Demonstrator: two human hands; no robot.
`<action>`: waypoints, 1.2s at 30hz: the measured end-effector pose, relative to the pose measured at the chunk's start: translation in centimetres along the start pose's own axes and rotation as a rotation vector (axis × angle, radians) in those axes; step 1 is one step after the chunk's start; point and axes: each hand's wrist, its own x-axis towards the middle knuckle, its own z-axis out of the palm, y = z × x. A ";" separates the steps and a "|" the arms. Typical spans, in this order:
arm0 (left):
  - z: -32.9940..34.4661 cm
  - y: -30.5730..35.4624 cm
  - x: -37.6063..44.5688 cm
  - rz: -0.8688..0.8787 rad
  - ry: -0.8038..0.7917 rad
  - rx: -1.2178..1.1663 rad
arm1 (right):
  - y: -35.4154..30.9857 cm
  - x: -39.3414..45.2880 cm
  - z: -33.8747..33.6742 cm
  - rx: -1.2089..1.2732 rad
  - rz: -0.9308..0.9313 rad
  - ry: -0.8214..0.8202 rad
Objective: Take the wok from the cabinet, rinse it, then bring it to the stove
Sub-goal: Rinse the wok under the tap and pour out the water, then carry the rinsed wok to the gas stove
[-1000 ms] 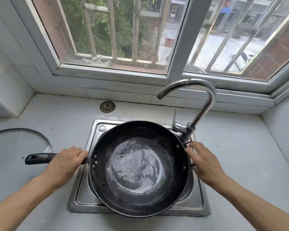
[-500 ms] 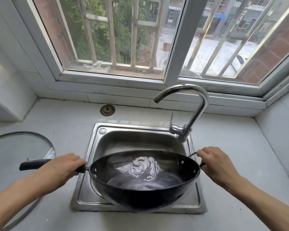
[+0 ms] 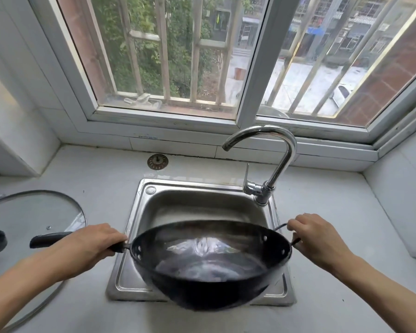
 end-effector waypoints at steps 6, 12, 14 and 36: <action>-1.8 0.7 -1.7 -0.049 0.036 -0.014 | -0.5 -0.4 -1.0 -0.023 -0.059 -0.021; -4.1 2.3 -2.3 -0.019 -0.107 -0.154 | 0.5 0.0 -2.3 0.210 -0.029 -0.027; -4.2 2.7 -2.5 -0.021 -0.077 -0.137 | 0.6 -0.2 -2.6 0.213 -0.010 -0.011; -2.6 9.1 -5.4 -0.139 0.301 0.063 | 3.8 -0.4 -4.2 -0.028 -0.267 -0.234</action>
